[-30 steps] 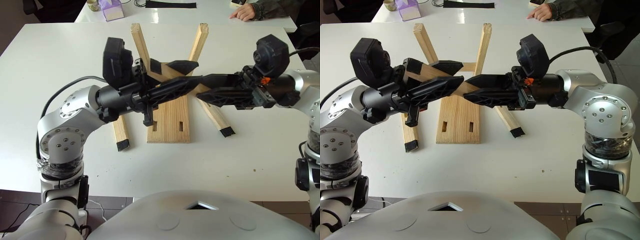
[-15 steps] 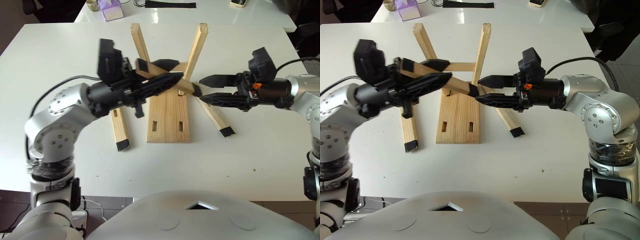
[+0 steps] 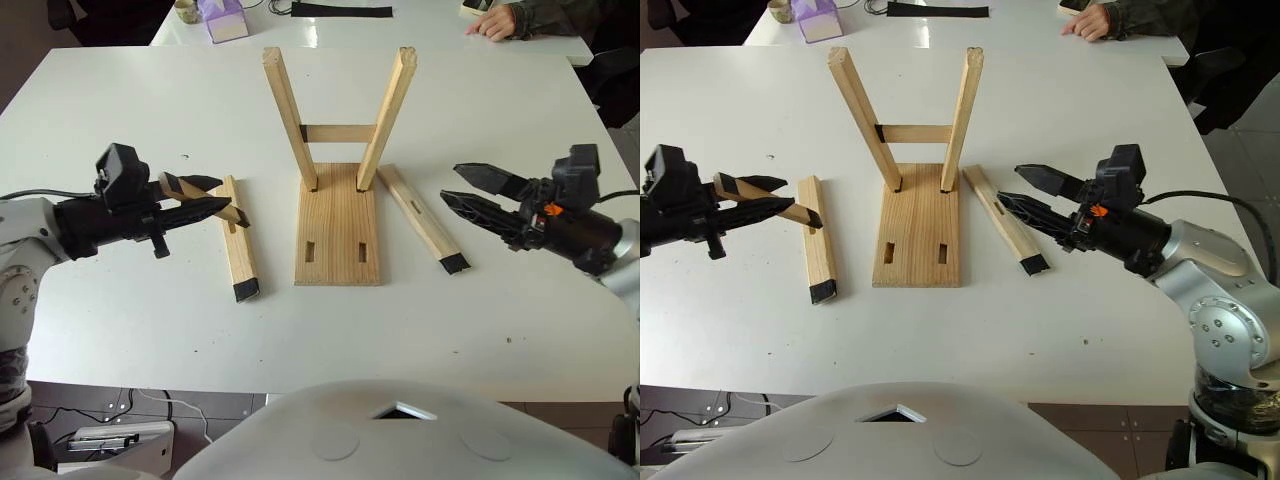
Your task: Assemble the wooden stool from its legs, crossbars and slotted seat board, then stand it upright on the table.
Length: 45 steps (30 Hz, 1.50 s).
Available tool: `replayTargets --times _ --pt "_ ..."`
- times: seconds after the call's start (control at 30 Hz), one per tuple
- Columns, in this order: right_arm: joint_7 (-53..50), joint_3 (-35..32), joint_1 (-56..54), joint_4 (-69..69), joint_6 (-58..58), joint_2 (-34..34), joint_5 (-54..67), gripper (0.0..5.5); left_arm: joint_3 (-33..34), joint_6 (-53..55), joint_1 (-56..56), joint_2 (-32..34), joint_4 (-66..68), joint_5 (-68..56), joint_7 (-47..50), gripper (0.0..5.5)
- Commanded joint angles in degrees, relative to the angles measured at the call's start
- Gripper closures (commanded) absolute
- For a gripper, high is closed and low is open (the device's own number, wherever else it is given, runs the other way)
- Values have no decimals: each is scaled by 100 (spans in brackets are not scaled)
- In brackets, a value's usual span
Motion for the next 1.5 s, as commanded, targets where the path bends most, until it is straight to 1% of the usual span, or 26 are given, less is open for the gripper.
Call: replayTargets --times 0.03,0.2,0.3,0.4,0.63,1.0,1.17,1.5 --pt "-453 14 -247 -135 -152 327 291 293 -478 -634 -502 -45 799 438 -555 419" --pt "-558 90 -110 -199 -312 400 237 293 -769 -1175 -1150 -212 1542 691 -888 419" --pt "-586 192 -125 -188 -369 405 167 293 -976 -1697 -1206 -255 1934 1029 -1067 419" --pt "-581 238 -126 -187 -399 355 149 293 -985 -1866 -1245 -242 2107 1108 -1172 419" --pt "-549 382 -12 -228 -508 294 -26 293 -962 -1948 -1116 -173 2214 1158 -1392 419" --pt "-463 491 -125 -123 -662 220 -261 293 -1087 -2269 -837 -291 2215 1438 -1300 419" --pt "-375 588 -123 -80 -728 167 -369 293 -1051 -2145 -810 -311 2076 1332 -1226 419" --pt "-267 811 89 -99 -928 147 -764 293 -967 -1852 -1158 -329 2216 1220 -1136 419"
